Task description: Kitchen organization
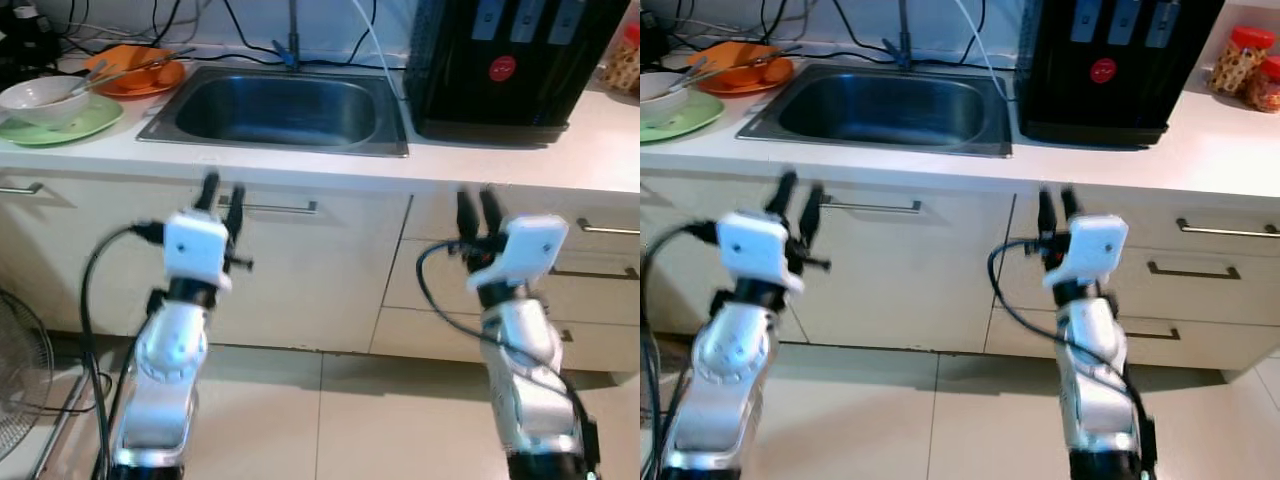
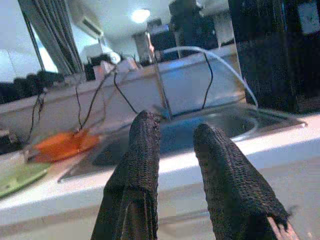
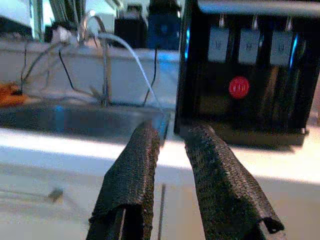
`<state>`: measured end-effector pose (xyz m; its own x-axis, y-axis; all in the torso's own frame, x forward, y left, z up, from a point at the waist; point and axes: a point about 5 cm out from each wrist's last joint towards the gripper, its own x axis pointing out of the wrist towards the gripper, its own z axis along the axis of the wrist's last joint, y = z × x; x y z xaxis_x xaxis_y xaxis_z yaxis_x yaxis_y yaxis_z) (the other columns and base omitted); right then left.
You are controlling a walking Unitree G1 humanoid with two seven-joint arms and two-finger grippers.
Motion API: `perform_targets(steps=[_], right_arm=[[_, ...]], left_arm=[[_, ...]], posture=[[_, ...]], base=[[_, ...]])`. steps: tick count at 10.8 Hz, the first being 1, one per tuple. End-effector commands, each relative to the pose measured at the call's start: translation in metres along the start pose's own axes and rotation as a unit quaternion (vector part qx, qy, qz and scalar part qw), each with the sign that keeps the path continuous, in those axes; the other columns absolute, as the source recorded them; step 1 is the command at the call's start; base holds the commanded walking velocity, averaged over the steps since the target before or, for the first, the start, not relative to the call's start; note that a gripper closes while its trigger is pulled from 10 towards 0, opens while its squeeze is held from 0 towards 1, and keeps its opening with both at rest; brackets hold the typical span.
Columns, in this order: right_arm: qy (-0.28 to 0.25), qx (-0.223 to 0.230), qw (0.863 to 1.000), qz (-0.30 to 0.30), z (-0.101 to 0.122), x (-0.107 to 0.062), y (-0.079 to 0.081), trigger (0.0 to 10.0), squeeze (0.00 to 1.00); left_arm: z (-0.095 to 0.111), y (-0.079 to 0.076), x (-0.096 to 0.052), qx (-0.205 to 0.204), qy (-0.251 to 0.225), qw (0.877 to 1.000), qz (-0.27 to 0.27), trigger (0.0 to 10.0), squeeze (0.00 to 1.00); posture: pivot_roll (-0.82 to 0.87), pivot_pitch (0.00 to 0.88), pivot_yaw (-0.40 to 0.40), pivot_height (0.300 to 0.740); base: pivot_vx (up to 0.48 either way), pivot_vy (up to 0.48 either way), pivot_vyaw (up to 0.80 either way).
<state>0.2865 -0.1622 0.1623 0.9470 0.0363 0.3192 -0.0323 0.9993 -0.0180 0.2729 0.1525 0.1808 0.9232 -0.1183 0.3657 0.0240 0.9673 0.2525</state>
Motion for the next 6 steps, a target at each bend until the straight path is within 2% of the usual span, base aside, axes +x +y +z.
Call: perform_targets(steps=[1, 3, 6], right_arm=[[-0.005, 0.006, 1.0, -0.001, 0.007, 0.0, 0.001, 10.0, 0.0], [0.023, 0.006, 1.0, -0.009, 0.001, -0.01, 0.0, 10.0, 0.0], [0.035, 0.008, 0.999, -0.019, -0.003, -0.016, -0.002, 10.0, 0.0]], left_arm=[[0.005, 0.001, -0.001, -0.001, -0.002, 1.0, 0.004, 10.0, 0.0], [-0.001, 0.003, -0.012, -0.005, 0.027, 1.0, 0.012, 10.0, 0.0], [-0.005, 0.004, -0.015, -0.002, 0.039, 0.999, 0.012, 10.0, 0.0]], posture=[[0.15, 0.008, -0.012, 0.717], [0.16, 0.015, -0.013, 0.717], [0.15, 0.017, -0.006, 0.717]], base=[[0.0, 0.0, 0.0], [0.0, 0.0, 0.0], [0.0, 0.0, 0.0]])
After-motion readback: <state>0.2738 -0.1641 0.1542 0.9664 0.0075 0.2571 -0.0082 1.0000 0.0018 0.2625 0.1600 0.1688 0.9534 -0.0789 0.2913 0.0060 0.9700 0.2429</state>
